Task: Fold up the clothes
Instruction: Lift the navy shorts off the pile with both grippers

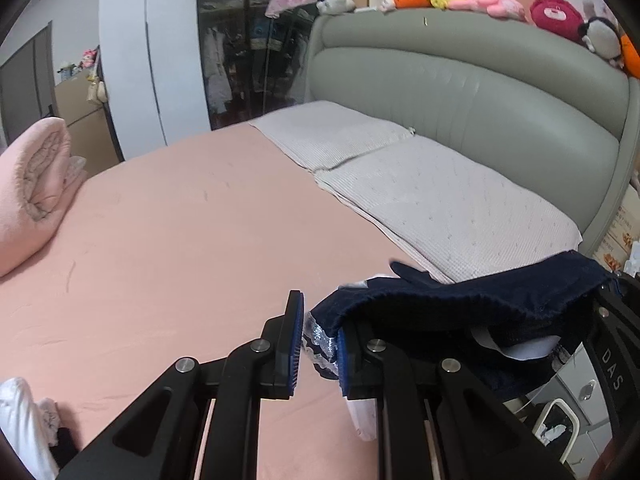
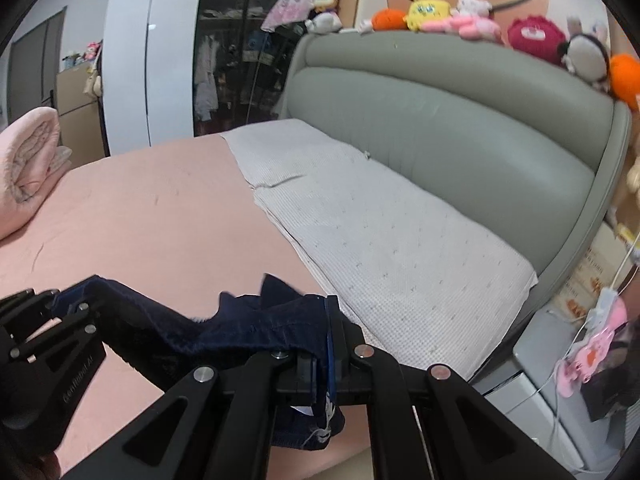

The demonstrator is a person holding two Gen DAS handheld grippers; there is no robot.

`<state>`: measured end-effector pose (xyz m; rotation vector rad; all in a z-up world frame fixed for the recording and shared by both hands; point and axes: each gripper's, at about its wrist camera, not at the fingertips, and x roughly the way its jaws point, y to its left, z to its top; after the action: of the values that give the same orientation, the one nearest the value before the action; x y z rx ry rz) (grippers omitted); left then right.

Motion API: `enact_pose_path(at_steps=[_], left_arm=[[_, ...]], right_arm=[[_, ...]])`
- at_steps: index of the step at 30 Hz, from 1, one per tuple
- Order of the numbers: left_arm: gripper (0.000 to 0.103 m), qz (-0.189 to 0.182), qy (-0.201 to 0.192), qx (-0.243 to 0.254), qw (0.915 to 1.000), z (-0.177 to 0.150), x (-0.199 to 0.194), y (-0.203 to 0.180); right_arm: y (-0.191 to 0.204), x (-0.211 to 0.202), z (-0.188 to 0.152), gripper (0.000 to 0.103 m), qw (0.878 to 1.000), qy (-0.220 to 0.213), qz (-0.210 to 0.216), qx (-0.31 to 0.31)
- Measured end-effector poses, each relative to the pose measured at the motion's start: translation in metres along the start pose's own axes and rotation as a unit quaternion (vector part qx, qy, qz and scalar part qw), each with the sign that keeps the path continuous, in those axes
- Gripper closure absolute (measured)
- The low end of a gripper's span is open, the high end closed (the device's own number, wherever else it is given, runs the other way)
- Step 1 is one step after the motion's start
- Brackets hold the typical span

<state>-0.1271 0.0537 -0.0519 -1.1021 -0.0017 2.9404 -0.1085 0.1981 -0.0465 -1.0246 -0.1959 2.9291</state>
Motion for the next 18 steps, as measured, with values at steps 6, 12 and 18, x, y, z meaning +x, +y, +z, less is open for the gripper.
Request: enact_pose_path(at_steps=[6,12,18], left_arm=[[0.090,0.023,-0.020,-0.009,0.9995,0.002,-0.042,0.024],[0.090,0.051,-0.022,-0.025,0.9981,-0.001,-0.069,0.058],[0.090,0.078,-0.019,-0.067,0.9946,-0.007,-0.085,0.109]], right_arm=[[0.019,-0.037,0.009,0.099,0.999,-0.025,0.010,-0.023],[0.046,-0.065,0.015,0.099,0.998,-0.045,0.034,-0.042],[0.084,-0.075,0.018,0.099,0.994,-0.052,0.067,-0.067]])
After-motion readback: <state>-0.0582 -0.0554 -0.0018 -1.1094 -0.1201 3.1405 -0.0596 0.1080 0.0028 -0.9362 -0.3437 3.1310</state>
